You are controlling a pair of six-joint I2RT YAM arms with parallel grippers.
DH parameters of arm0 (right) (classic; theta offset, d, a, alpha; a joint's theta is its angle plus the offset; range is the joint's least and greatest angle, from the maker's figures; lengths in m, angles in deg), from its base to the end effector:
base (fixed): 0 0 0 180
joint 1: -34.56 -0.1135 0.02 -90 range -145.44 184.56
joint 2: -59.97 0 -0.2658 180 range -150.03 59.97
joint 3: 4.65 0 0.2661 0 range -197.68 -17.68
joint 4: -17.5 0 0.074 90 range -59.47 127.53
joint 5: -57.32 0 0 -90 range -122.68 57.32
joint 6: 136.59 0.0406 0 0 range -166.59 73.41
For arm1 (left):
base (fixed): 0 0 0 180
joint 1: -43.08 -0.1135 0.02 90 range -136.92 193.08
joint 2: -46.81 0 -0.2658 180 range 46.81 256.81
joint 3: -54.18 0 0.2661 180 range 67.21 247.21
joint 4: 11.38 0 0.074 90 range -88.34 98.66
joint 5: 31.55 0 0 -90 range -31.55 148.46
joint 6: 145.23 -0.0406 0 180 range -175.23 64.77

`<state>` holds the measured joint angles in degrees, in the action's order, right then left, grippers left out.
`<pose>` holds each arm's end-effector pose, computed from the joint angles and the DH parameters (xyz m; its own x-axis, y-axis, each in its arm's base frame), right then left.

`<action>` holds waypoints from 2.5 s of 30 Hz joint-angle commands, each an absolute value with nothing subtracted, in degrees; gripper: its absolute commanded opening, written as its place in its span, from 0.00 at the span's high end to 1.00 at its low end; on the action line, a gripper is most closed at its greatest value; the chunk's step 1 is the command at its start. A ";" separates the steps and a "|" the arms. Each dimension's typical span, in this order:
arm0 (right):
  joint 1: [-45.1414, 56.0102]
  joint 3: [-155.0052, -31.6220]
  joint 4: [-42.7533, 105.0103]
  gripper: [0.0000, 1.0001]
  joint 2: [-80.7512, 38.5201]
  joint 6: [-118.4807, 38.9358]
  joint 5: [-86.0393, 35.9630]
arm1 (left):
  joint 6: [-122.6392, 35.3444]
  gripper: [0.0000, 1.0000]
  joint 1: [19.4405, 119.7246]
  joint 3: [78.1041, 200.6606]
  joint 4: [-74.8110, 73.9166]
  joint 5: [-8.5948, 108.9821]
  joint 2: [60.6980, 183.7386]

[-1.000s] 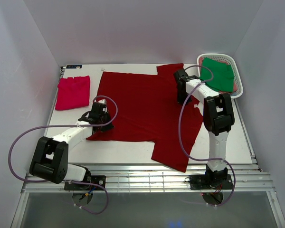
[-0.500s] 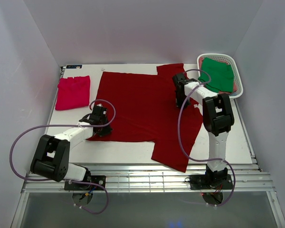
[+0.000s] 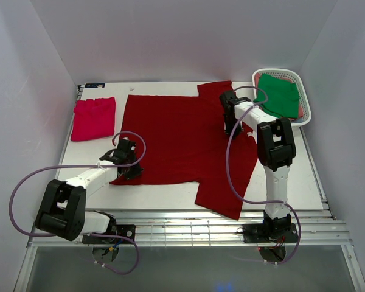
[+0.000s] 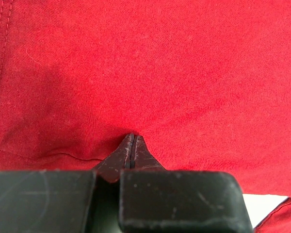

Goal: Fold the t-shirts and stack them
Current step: Flatten the tshirt out, then fold the tshirt

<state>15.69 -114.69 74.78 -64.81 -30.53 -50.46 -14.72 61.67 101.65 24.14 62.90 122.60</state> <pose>0.4428 0.1383 0.1570 -0.9254 -0.0379 -0.3770 0.0388 0.9803 -0.1937 0.2280 -0.0734 0.1422 -0.8322 -0.4034 -0.3804 -0.3356 0.9126 -0.2334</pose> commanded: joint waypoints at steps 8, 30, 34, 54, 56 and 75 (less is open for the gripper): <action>16.54 -123.91 70.52 0.70 -56.05 -35.77 -49.82 | -26.02 0.73 62.07 121.32 22.58 68.99 122.65; 28.23 -153.81 55.15 0.38 -85.75 -36.66 -26.70 | -39.41 0.02 46.95 168.66 12.50 67.77 173.20; 28.41 -151.37 48.91 0.37 -86.81 -36.22 -26.96 | -39.93 0.02 46.60 167.58 6.16 67.33 173.55; 28.41 -155.74 33.61 0.36 -95.95 -36.22 -31.63 | -37.74 0.02 44.32 180.60 1.57 64.34 189.11; 28.41 -155.76 32.21 0.35 -96.13 -36.22 -31.80 | -36.78 0.02 43.88 180.15 -0.19 63.56 189.54; 28.41 -154.09 34.49 0.38 -95.78 -32.35 -27.93 | -30.79 0.12 44.14 185.25 1.30 58.54 195.35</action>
